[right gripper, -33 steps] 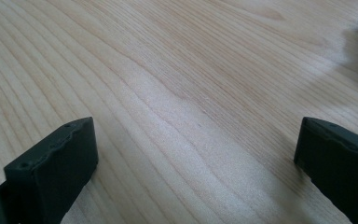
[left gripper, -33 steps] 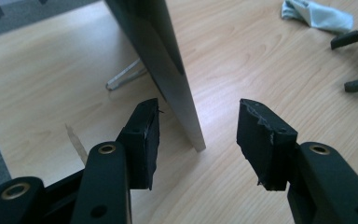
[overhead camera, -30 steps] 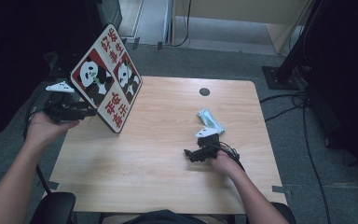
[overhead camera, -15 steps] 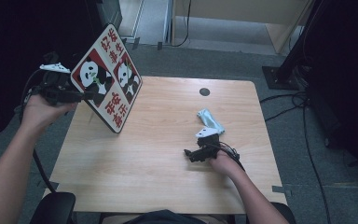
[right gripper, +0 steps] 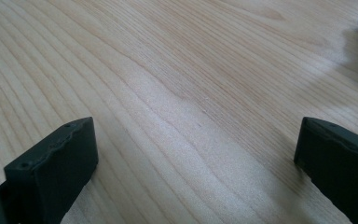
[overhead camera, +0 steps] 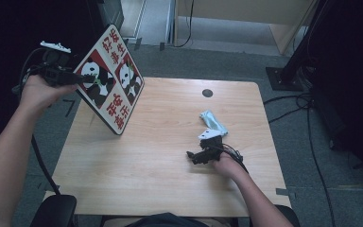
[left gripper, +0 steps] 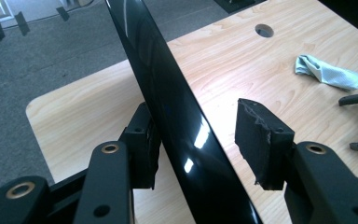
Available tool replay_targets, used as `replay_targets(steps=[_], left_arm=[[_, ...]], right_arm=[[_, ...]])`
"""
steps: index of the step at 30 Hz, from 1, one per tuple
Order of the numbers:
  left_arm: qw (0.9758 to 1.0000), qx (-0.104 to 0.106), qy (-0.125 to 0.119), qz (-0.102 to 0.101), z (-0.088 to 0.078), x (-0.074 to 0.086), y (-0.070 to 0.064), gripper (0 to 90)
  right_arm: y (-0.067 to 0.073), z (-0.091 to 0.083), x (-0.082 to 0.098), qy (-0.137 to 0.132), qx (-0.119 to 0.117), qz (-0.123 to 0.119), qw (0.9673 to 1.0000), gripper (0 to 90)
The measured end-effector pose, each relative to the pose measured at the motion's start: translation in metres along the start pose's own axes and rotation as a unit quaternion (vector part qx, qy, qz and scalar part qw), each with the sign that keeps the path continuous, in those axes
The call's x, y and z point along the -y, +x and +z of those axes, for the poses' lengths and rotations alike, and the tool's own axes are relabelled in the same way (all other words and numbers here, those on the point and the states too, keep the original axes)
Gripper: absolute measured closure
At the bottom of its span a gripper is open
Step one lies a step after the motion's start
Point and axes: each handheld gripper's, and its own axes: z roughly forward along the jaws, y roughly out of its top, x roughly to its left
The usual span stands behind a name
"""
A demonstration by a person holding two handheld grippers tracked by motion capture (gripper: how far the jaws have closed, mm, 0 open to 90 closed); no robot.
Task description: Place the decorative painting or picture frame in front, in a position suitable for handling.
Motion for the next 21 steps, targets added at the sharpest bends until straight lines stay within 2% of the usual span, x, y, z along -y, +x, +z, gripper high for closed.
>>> replay_targets(steps=[4,6,9,15,18,21], left_arm=[[1.0,0.0,0.004,-0.003,0.004,-0.011,0.003,50.0],[0.9998,-0.004,0.015,-0.009,0.008,-0.016,0.005,50.1],[0.9997,-0.011,0.022,-0.008,0.011,-0.024,0.007,49.9],[0.9996,-0.015,0.022,-0.008,0.013,-0.038,0.012,50.1],[0.9995,-0.012,0.023,-0.016,0.016,-0.044,0.017,50.2],[0.9994,-0.015,0.029,-0.013,0.021,-0.051,0.019,50.4]], right_arm=[[0.0,0.0,0.0,0.0,0.0,0.0,1.0,0.0],[0.0,0.0,0.0,0.0,0.0,0.0,1.0,0.0],[0.0,0.0,0.0,0.0,0.0,0.0,1.0,0.0],[0.0,0.0,0.0,0.0,0.0,0.0,1.0,0.0],[0.0,0.0,0.0,0.0,-0.001,-0.001,1.0,0.0],[0.001,0.0,0.0,0.0,-0.001,0.0,1.0,0.0]])
